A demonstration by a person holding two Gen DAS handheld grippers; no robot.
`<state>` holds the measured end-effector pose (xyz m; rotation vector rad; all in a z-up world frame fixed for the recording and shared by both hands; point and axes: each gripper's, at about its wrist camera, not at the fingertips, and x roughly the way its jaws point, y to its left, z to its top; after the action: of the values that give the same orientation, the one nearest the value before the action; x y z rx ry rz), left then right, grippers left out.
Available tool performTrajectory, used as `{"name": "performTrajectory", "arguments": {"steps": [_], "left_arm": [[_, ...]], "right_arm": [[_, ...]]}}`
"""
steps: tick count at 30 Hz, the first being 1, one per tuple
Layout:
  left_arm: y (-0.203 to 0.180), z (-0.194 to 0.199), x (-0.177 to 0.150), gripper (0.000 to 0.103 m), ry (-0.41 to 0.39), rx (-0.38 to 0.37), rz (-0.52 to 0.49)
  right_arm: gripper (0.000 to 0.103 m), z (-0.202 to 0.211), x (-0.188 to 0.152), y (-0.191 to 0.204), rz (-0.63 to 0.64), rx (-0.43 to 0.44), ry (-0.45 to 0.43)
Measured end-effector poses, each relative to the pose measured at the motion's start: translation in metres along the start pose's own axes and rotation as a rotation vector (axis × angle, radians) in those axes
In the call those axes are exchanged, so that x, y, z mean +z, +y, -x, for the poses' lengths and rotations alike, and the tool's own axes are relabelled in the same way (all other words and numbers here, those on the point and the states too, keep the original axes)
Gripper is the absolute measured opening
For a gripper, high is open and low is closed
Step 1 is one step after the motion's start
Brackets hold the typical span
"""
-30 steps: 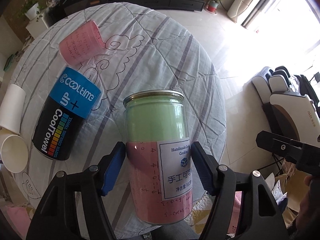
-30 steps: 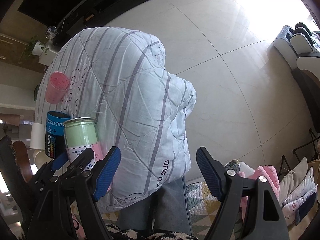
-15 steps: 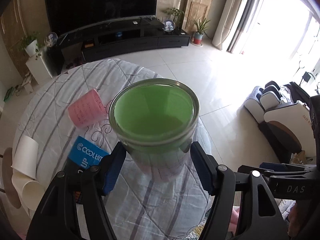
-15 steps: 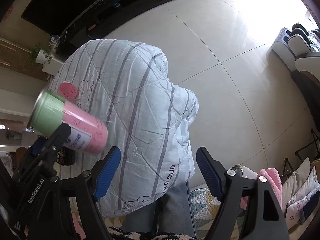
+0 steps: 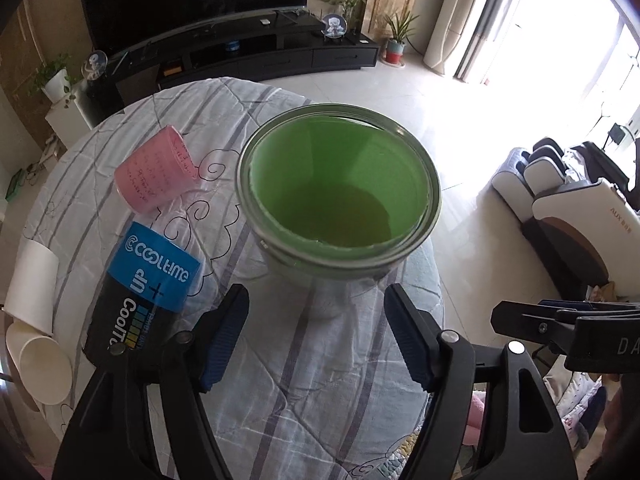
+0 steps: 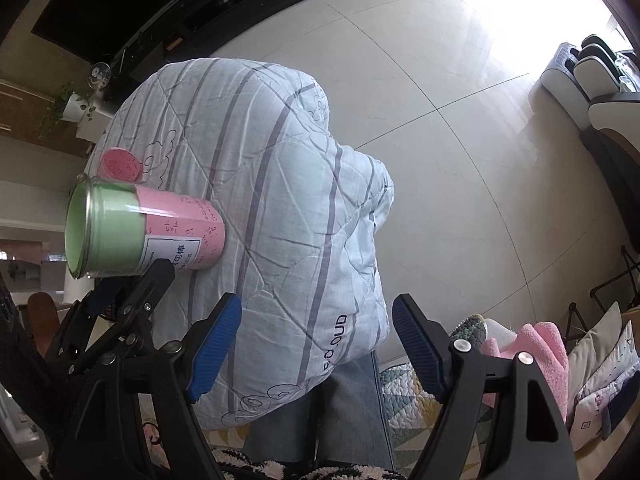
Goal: Flip cup upright
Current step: 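Lower the upright jar onto the quilt with the left gripper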
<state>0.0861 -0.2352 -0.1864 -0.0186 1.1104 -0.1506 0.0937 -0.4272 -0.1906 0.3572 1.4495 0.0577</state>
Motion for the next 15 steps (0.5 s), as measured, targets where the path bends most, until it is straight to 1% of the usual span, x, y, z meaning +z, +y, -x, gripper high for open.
{"name": "performTrajectory", "arguments": {"steps": [1,3,5,11,15], "left_arm": [[0.000,0.001,0.001,0.084,-0.002,-0.001,0.000],[-0.001,0.004,0.002,0.086,-0.010,0.002,0.000],[-0.001,0.003,0.003,0.088,0.000,0.005,-0.004],[-0.004,0.006,0.002,0.088,0.018,-0.002,-0.005],[-0.007,0.016,0.001,0.089,0.012,-0.001,-0.017]], "right_arm": [[0.079,0.001,0.000,0.000,-0.001,0.001,-0.003],[0.079,0.003,0.002,-0.001,-0.005,0.002,-0.004],[0.079,0.002,0.003,-0.002,-0.011,0.001,-0.004],[0.079,0.003,0.002,-0.004,-0.020,0.003,0.000],[0.079,0.011,0.002,-0.003,-0.021,0.012,-0.017]]}}
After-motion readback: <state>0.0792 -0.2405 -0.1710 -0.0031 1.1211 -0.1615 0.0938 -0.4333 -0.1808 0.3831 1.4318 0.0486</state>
